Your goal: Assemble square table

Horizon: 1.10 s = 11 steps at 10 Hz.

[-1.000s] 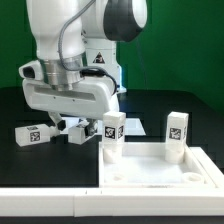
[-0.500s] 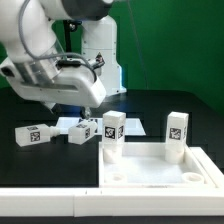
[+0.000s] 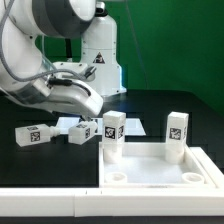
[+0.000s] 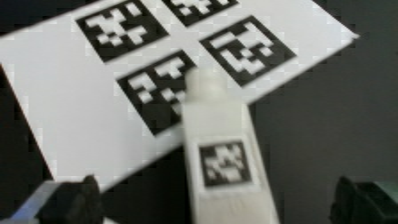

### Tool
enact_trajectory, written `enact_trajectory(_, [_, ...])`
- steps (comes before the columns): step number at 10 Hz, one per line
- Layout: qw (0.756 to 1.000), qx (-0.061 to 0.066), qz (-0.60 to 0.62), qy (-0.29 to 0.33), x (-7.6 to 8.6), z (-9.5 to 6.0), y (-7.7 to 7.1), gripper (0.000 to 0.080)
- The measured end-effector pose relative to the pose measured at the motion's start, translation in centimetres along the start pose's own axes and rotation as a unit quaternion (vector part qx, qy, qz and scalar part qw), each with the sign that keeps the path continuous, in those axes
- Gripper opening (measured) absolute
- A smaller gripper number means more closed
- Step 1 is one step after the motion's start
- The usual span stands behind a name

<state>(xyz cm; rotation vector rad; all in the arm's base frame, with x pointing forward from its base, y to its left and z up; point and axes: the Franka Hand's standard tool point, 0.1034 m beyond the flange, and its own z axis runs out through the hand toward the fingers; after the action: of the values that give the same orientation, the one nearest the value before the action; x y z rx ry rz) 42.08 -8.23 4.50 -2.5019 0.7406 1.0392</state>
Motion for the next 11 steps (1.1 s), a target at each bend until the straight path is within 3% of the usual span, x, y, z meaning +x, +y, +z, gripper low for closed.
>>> enact_trajectory(3, [1.000, -0.003, -0.004, 0.000, -0.1, 0.2, -0.2, 0.0649])
enact_trajectory(5, [0.998, -0.012, -0.068, 0.015, 0.0, -0.1, -2.4, 0.0649])
enact_trajectory(6, [0.995, -0.013, -0.093, 0.026, 0.4, -0.2, -2.7, 0.0649])
enact_trajectory(9, [0.996, -0.012, -0.084, 0.023, 0.4, -0.1, -2.4, 0.0649])
enact_trajectory(11, [0.997, -0.011, -0.072, 0.002, 0.0, 0.8, -1.6, 0.0649])
